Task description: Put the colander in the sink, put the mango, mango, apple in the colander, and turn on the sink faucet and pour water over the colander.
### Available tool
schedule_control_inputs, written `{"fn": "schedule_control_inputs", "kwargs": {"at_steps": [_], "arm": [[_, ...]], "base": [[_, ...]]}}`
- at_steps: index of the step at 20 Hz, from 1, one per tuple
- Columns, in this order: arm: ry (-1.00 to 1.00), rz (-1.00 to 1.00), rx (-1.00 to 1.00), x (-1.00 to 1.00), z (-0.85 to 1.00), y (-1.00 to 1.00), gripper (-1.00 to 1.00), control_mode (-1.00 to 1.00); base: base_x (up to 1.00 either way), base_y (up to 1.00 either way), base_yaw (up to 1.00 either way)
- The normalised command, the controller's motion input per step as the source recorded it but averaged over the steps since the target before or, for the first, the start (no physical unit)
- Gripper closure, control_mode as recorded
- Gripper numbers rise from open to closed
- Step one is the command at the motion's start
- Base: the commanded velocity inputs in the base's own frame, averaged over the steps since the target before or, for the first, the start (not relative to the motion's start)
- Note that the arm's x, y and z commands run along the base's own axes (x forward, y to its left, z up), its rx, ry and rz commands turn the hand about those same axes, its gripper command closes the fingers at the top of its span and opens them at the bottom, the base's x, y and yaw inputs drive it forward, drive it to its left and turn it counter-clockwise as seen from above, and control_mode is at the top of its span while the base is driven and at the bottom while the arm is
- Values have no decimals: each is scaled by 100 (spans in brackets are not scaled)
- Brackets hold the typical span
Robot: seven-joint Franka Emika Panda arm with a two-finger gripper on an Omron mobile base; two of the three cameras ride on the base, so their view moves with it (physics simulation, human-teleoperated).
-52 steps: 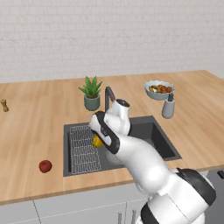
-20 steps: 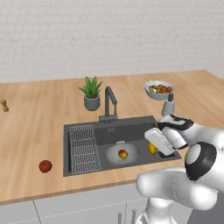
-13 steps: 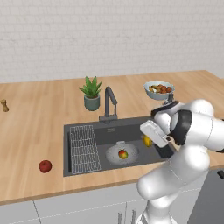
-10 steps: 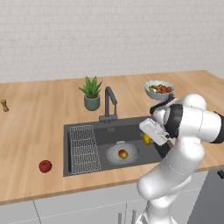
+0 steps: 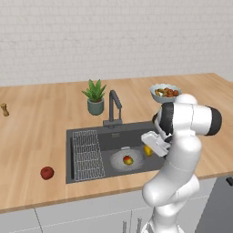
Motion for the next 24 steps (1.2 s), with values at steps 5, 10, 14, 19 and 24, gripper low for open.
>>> {"fn": "schedule_control_inputs", "kwargs": {"at_steps": [5, 10, 14, 19, 24], "arm": [[4, 8, -1, 33, 18, 31, 100, -100], [21, 9, -4, 6, 4, 41, 100, -100], [22, 9, -1, 0, -9, 50, 100, -100], [1, 1, 0, 5, -38, 12, 100, -100], [-10, 0, 0, 12, -16, 0, 100, -100]], "base": [[0, 0, 0], [0, 0, 0], [0, 0, 0], [0, 0, 0], [0, 0, 0]]}}
